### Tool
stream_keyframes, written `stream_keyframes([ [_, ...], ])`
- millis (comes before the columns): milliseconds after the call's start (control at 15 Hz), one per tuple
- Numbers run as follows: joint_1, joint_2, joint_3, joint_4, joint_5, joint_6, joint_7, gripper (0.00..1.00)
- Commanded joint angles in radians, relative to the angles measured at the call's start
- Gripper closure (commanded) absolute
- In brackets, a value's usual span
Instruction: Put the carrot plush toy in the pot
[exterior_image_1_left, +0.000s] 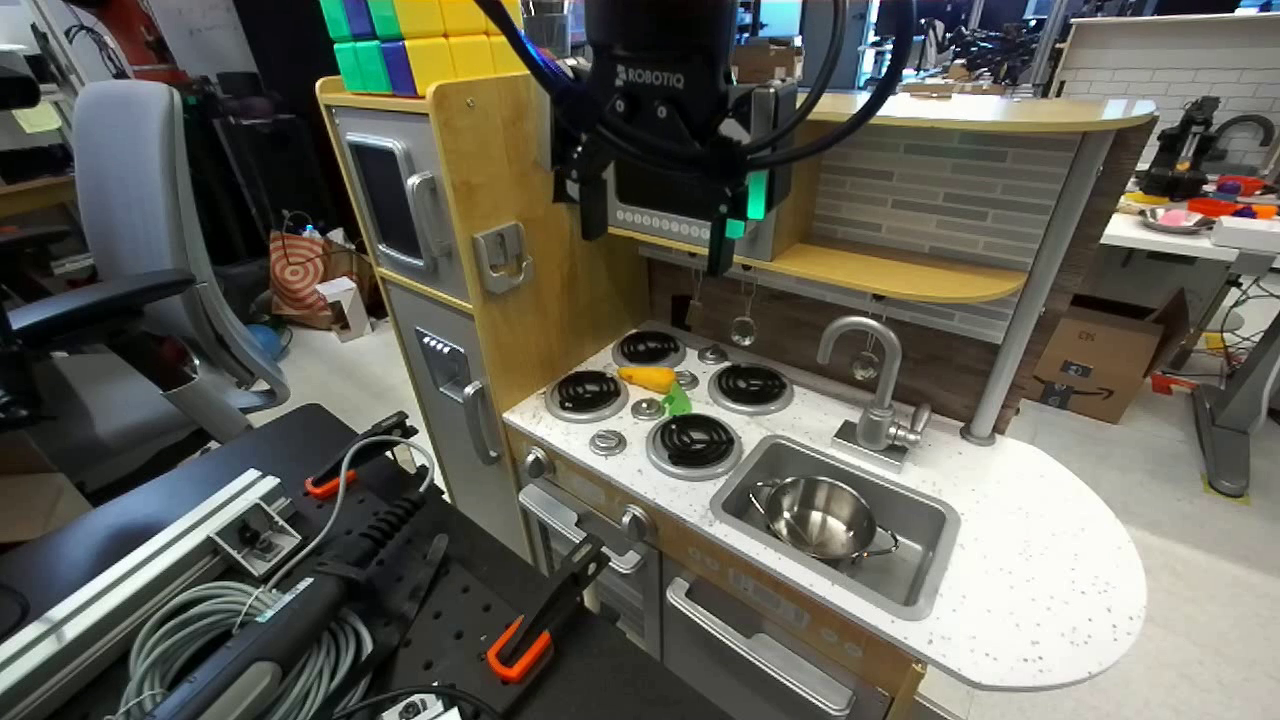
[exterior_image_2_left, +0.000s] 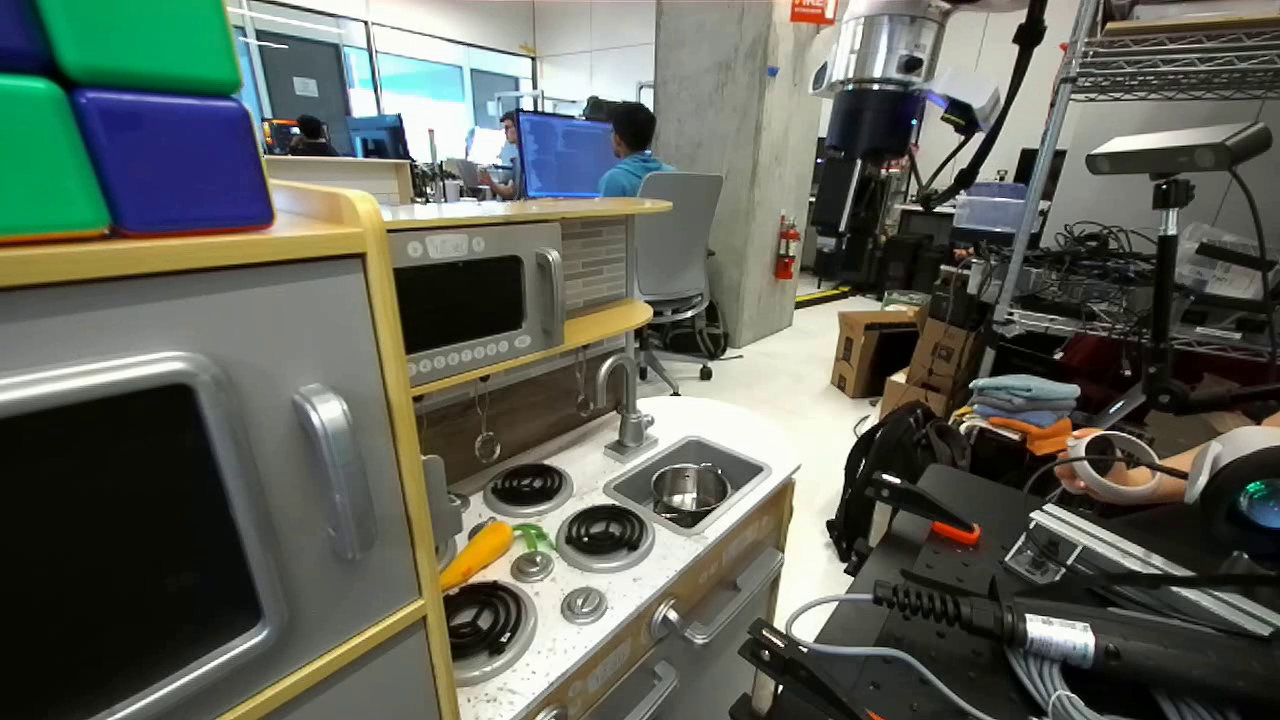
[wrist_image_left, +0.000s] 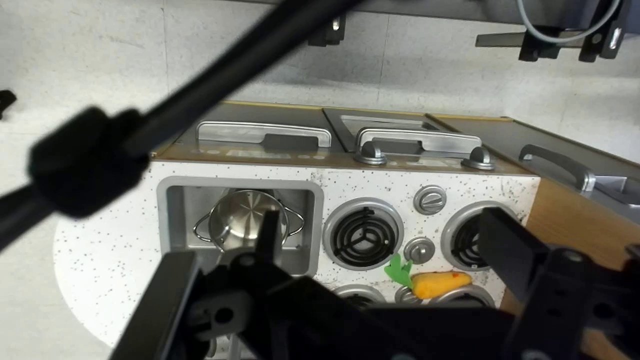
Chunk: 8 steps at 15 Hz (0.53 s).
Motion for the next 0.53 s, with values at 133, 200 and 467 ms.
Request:
stream_keyframes([
  [133, -0.003, 0.15, 0.073, 0.086, 0.039, 0.082, 0.079, 0.0],
  [200, 0.0, 0.176, 0.088, 0.102, 0.049, 0.082, 0.09, 0.0],
  [467, -0.006, 0.235, 0.144, 0.169, 0.101, 0.018, 0.072, 0.0],
])
